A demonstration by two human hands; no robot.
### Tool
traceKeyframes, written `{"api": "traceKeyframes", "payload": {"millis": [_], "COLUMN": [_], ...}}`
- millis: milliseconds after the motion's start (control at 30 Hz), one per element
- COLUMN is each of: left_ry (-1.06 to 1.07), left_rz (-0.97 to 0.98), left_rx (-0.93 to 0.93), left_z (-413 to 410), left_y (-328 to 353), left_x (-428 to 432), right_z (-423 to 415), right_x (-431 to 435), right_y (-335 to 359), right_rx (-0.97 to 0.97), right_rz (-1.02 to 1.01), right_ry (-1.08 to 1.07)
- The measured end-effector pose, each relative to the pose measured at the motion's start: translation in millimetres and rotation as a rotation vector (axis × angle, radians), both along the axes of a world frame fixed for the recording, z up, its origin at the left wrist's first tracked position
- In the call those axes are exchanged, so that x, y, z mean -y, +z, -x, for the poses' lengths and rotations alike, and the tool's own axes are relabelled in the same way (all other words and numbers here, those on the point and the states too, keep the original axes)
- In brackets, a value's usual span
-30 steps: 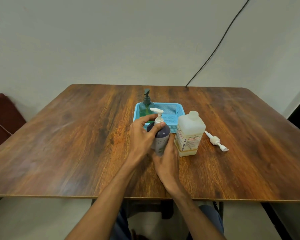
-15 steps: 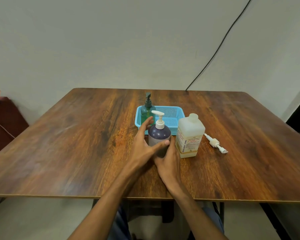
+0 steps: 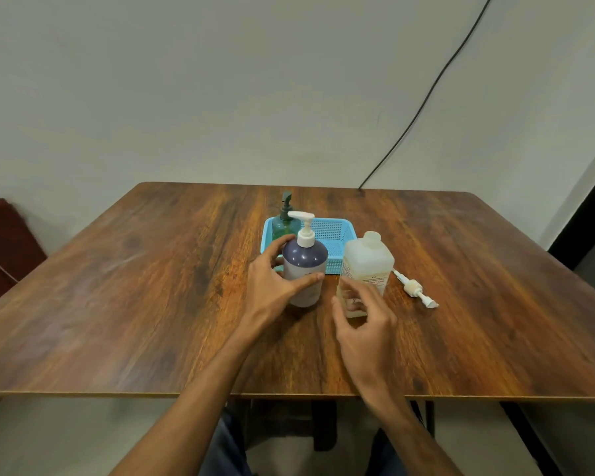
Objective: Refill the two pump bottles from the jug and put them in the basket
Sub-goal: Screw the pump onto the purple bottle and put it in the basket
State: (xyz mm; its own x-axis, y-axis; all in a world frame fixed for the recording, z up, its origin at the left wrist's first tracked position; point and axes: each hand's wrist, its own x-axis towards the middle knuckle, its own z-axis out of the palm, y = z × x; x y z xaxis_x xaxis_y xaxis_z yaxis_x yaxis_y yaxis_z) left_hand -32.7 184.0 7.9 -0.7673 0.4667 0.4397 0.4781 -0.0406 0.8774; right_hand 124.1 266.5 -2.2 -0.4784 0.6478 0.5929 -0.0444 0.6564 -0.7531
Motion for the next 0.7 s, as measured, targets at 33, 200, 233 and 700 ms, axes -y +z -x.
{"api": "traceKeyframes", "payload": {"millis": [33,200,233,700], "left_ry": [0.009,0.076,0.093,0.143], "left_rz": [-0.002,0.009,0.01,0.059], "left_rx": [-0.021,-0.12,-0.14,-0.148], "left_z": [1,11,14,46], "left_y": [6,32,37,51], "left_x": [-2,-20,-24,-102], "right_z": [-3,-5,-5,-7], "right_x": [-4,-25,-28,-34], "right_y": [7,25,27,23], "right_rx": [-0.037,-0.14,-0.148,-0.23], "right_rz": [-0.018,-0.079,-0.083,-0.145], "right_ry": [-0.01,-0.021,-0.023,-0.061]}}
